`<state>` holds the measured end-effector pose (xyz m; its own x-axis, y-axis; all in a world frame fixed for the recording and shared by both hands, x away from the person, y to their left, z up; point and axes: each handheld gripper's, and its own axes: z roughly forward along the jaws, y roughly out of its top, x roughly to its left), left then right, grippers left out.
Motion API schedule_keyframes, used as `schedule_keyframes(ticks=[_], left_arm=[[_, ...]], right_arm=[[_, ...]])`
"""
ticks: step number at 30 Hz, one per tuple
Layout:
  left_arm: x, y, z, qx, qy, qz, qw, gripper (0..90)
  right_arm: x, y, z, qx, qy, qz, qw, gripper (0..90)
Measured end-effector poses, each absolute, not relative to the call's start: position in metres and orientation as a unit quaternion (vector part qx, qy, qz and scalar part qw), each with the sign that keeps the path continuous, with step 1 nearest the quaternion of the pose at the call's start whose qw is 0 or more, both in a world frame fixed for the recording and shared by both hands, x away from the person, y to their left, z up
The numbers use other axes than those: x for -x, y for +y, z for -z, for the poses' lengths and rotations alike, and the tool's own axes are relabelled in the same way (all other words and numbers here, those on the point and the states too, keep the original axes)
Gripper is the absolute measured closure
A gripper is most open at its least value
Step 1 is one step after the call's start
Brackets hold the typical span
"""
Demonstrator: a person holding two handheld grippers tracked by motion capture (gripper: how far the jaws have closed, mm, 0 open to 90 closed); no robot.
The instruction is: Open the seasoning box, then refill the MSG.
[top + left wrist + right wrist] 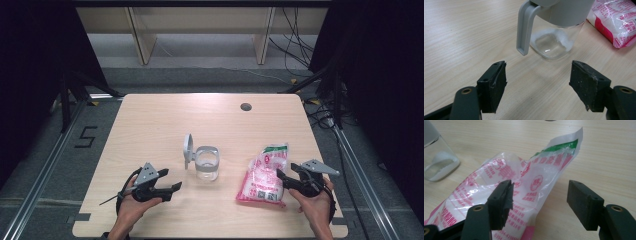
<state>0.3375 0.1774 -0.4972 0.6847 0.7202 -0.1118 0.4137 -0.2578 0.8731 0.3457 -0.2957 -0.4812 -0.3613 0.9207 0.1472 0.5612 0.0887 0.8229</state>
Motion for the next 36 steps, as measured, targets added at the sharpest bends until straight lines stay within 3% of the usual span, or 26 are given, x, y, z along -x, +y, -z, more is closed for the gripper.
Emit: schedule_keyframes(ticks=[12, 13, 14, 20, 21, 22, 30, 36], left_arm=[[-0.341, 0.180, 0.497, -0.782, 0.359, -0.159, 0.484, 28.8], [-0.341, 0.179, 0.497, -0.780, 0.363, -0.157, 0.485, 28.8], [-0.341, 0.179, 0.497, -0.781, 0.362, -0.157, 0.484, 28.8], [-0.342, 0.182, 0.497, -0.785, 0.356, -0.163, 0.480, 28.7], [-0.342, 0.180, 0.499, -0.776, 0.369, -0.157, 0.487, 28.7], [-0.342, 0.181, 0.499, -0.781, 0.366, -0.158, 0.482, 28.7], [-0.343, 0.181, 0.500, -0.779, 0.369, -0.154, 0.483, 28.7], [-0.342, 0.179, 0.499, -0.782, 0.363, -0.153, 0.483, 28.6]], right_arm=[[-0.368, -0.291, 0.489, -0.532, 0.721, -0.412, 0.166, 39.4], [-0.374, -0.294, 0.491, -0.509, 0.731, -0.416, 0.181, 40.0], [-0.372, -0.290, 0.491, -0.530, 0.720, -0.419, 0.160, 40.4], [-0.384, -0.290, 0.498, -0.514, 0.730, -0.419, 0.165, 42.8], [-0.383, -0.286, 0.499, -0.528, 0.722, -0.423, 0.148, 44.3], [-0.386, -0.288, 0.501, -0.510, 0.732, -0.421, 0.161, 45.4], [-0.391, -0.286, 0.499, -0.507, 0.741, -0.417, 0.142, 59.1], [-0.390, -0.285, 0.499, -0.513, 0.737, -0.421, 0.128, 78.4]])
